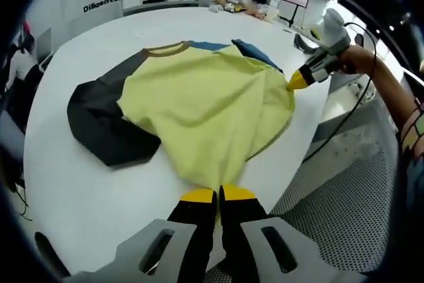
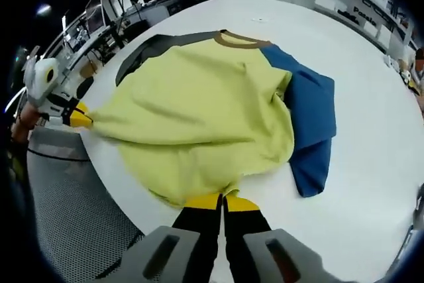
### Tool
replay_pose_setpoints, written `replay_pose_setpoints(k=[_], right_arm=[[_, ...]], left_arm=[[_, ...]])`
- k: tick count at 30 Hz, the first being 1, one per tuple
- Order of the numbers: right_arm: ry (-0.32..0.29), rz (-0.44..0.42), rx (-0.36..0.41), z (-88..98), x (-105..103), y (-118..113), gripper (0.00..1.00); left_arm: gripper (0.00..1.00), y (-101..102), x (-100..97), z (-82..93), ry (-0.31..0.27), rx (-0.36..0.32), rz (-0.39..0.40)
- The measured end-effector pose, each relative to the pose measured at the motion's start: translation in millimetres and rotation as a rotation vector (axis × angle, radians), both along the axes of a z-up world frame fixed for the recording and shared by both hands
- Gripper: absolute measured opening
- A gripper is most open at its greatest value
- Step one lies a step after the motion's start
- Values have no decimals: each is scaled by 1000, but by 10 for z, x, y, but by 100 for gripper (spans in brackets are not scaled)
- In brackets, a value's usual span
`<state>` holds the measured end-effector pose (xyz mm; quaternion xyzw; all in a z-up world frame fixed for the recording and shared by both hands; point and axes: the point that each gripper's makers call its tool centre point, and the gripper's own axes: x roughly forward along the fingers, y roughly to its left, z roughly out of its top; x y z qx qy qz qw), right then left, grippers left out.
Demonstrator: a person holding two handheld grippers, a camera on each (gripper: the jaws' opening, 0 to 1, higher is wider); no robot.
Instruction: Fold the garment on the visible template until the final outline fits inside the template.
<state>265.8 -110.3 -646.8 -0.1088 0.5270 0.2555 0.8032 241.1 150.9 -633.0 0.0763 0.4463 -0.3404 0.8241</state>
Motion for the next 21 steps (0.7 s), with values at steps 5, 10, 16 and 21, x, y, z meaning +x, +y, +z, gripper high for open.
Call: replay_pose_setpoints(k=[5, 10, 16, 21], right_arm=[[19, 28, -30, 91, -135, -32, 0], [66, 49, -81, 130, -320, -107, 0], [162, 44, -115, 48, -565, -204, 0], [209, 45, -121, -29, -685, -245, 0]], left_arm=[[0, 36, 22, 72, -8, -8, 19], [0, 77, -13, 57, 18, 14, 33], [0, 114, -102, -92, 79, 63, 19], [0, 148, -174, -169, 121, 92, 26]])
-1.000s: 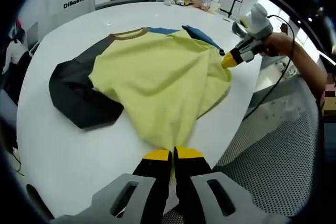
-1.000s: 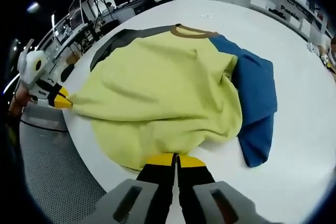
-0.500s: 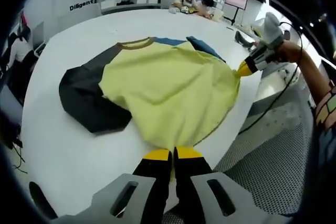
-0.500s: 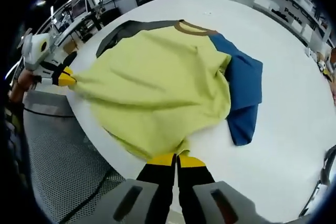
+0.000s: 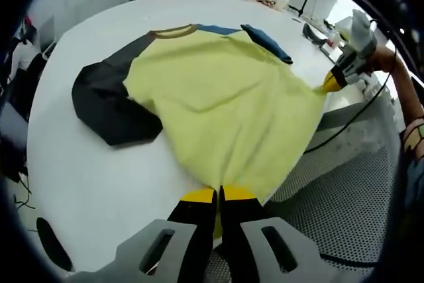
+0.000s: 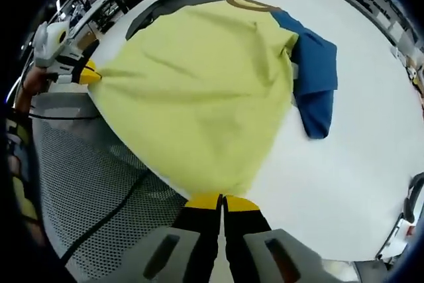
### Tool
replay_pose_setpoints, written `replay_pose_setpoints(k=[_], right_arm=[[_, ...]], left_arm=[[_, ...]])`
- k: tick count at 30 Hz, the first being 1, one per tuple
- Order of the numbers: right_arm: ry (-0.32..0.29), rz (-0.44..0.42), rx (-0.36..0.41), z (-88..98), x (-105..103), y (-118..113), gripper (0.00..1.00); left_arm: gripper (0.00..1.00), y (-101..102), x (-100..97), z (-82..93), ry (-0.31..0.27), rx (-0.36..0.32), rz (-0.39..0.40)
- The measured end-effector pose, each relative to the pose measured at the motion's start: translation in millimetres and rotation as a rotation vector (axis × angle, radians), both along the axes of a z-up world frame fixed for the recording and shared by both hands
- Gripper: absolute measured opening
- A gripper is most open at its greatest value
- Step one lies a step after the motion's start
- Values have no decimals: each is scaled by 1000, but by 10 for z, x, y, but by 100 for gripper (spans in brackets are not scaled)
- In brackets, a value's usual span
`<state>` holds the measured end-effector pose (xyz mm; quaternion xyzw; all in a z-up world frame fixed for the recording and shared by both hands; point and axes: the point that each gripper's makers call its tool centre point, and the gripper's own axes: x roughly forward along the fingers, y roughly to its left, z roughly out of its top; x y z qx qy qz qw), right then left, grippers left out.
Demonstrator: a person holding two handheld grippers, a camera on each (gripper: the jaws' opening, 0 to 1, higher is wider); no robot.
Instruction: Fold the garment on the visible template until the final outline fits inside the template.
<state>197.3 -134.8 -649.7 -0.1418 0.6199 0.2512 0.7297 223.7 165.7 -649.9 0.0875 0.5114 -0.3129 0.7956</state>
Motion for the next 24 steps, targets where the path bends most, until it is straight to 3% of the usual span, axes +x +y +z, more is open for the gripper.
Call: replay_pose_setpoints(k=[5, 17, 21, 24], right_arm=[[35, -6, -16, -59, -68, -18, 0], [100, 10, -15, -141, -168, 9, 0], [48, 93, -22, -65, -118, 26, 0], [21, 87, -20, 55, -52, 22, 11]], left_arm=[[0, 40, -77, -70, 40, 18, 8], [0, 134, -147, -150, 68, 83, 6], [0, 126, -152, -112, 52, 73, -44], [6, 140, -107, -21, 33, 49, -51]])
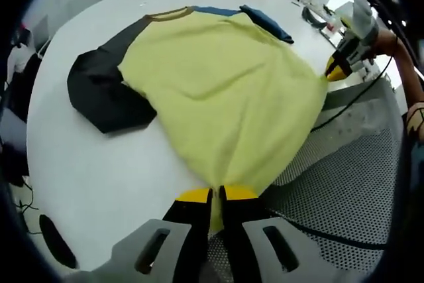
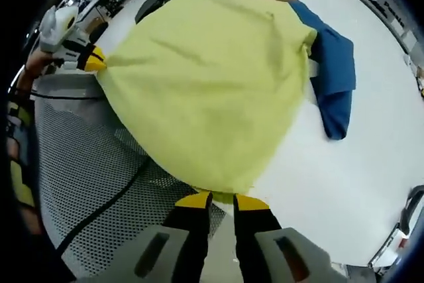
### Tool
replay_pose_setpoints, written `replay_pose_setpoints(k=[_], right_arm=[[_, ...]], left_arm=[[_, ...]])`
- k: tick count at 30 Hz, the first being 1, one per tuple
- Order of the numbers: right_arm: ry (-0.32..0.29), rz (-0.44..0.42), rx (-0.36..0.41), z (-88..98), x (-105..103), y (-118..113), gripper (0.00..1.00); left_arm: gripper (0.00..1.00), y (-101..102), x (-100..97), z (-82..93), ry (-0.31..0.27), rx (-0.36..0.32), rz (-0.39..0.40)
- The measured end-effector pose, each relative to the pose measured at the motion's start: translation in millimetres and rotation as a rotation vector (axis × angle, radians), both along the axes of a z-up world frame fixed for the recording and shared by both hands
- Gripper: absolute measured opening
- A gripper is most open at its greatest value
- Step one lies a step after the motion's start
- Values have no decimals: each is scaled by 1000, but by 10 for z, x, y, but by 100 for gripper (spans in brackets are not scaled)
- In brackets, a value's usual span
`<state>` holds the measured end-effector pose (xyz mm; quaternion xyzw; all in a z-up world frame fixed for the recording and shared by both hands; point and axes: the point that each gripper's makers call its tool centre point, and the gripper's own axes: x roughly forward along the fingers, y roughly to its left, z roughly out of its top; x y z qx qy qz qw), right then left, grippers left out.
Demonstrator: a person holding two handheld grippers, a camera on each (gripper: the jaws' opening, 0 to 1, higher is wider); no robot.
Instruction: Fold the garment on the visible template until the final outline fits inside the template.
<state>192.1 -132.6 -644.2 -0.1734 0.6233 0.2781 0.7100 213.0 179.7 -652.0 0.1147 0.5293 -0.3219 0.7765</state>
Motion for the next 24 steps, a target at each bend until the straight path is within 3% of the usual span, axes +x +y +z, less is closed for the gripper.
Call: replay_pose_setpoints(k=[3, 8, 13, 16, 24], right_arm=[[-22, 12, -21, 92, 62, -36, 15], [-153, -27, 53, 319, 442, 62, 14], [-189, -52, 34, 270, 676, 56, 14], [-206, -66, 28, 245, 796, 51, 13], [-285, -94, 20, 256, 1155, 56, 14]], left_arm=[[8, 13, 54, 79, -13, -12, -1], [8, -5, 271, 232, -71, -61, 46], [10, 5, 545, 256, -144, -69, 81], [9, 13, 759, 289, -217, -73, 103], [9, 31, 1078, 272, -288, -75, 129]])
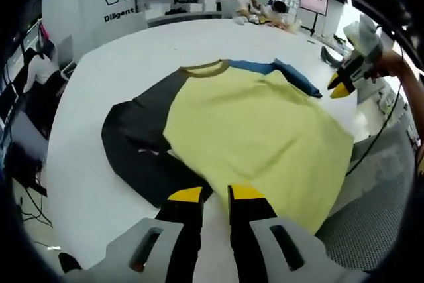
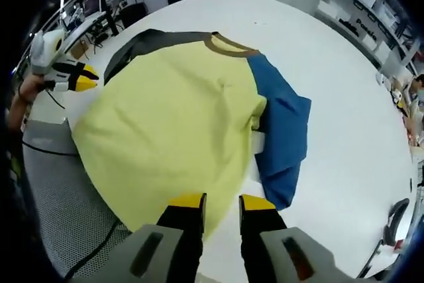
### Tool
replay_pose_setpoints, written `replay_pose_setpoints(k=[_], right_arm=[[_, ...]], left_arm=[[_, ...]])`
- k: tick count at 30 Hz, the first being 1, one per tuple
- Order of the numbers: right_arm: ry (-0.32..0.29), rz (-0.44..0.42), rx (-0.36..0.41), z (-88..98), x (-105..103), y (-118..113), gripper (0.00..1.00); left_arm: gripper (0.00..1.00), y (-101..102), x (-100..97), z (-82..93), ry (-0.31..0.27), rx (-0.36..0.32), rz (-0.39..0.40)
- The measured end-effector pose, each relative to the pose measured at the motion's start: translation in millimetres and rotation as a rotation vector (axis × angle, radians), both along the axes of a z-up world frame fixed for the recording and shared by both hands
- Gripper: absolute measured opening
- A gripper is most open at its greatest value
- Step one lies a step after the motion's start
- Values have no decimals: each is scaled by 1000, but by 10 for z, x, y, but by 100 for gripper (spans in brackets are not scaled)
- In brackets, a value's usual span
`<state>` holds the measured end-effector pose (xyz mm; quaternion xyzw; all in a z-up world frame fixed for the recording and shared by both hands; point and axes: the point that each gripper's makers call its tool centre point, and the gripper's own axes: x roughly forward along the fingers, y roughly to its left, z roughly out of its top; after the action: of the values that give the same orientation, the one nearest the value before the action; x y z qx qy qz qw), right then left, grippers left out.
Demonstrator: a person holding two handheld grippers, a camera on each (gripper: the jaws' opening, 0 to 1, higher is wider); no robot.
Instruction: Fold the garment on the visible template until the final outline fits inside the template.
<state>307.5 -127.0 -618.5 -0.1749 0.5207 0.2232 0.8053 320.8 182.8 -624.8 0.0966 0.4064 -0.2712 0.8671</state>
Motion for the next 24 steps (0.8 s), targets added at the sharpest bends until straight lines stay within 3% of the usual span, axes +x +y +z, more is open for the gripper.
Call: replay_pose_setpoints(k=[10, 15, 24], right_arm=[[-139, -81, 21, -67, 485, -65, 15], [-222, -151, 55, -105, 724, -133, 16], [-267, -219, 65, -272, 1029, -255, 16]], left_arm=[[6, 163, 486, -14, -140, 36, 75], [2, 221, 676, -82, -171, 60, 88], [2, 278, 1062, -166, -228, 90, 97]])
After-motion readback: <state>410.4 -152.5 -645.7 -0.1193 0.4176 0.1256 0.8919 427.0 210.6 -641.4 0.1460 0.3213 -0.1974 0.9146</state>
